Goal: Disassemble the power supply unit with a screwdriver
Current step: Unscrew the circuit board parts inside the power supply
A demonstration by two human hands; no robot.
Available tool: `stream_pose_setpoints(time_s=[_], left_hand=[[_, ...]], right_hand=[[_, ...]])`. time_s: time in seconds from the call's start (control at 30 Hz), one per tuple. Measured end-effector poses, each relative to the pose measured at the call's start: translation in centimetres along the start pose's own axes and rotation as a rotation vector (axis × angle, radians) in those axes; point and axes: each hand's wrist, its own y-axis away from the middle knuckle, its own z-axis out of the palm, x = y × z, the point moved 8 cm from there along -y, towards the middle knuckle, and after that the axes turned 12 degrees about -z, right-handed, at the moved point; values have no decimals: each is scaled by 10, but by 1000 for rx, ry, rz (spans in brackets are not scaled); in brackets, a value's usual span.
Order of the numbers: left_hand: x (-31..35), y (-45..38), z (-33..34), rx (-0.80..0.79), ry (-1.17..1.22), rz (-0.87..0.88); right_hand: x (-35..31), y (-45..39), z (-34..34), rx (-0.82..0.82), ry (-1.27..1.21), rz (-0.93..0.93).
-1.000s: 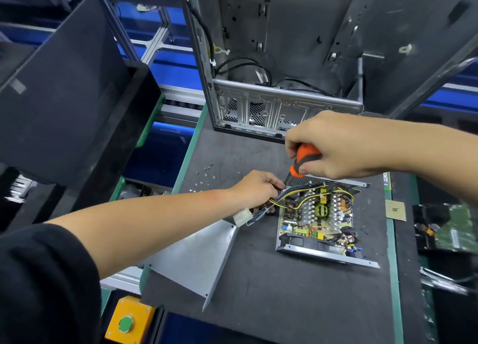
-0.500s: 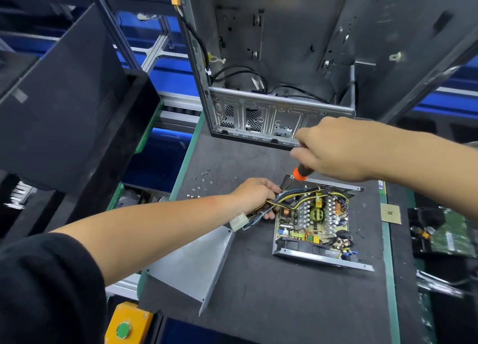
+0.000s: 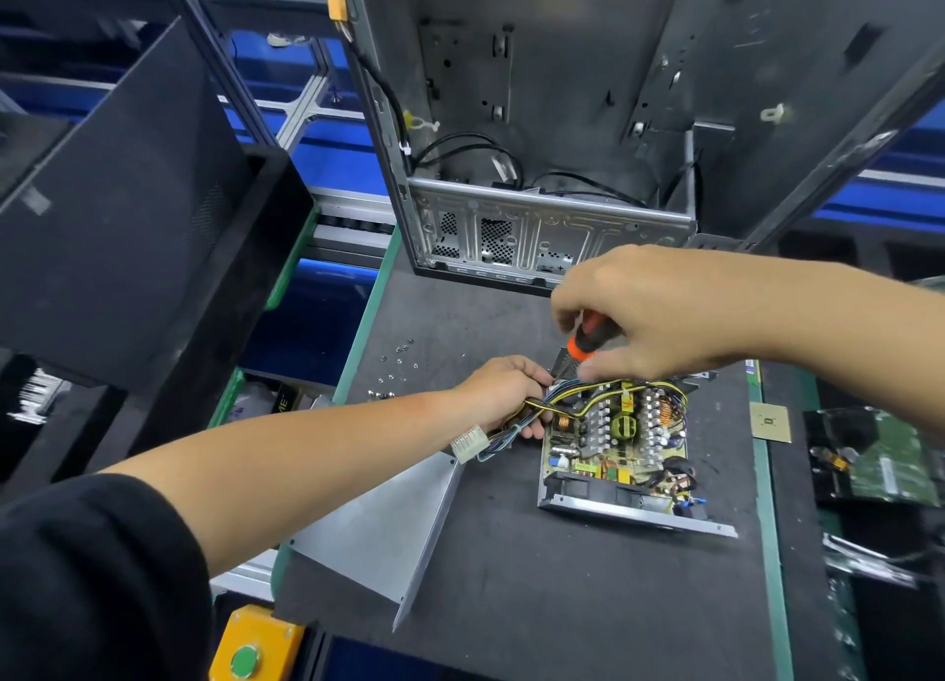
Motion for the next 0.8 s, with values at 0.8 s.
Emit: stream_pose_setpoints(time_s=[0.8], left_hand=[[-1,0,0,-33,30,2]], right_hand=[[6,-2,1,35,43,159]])
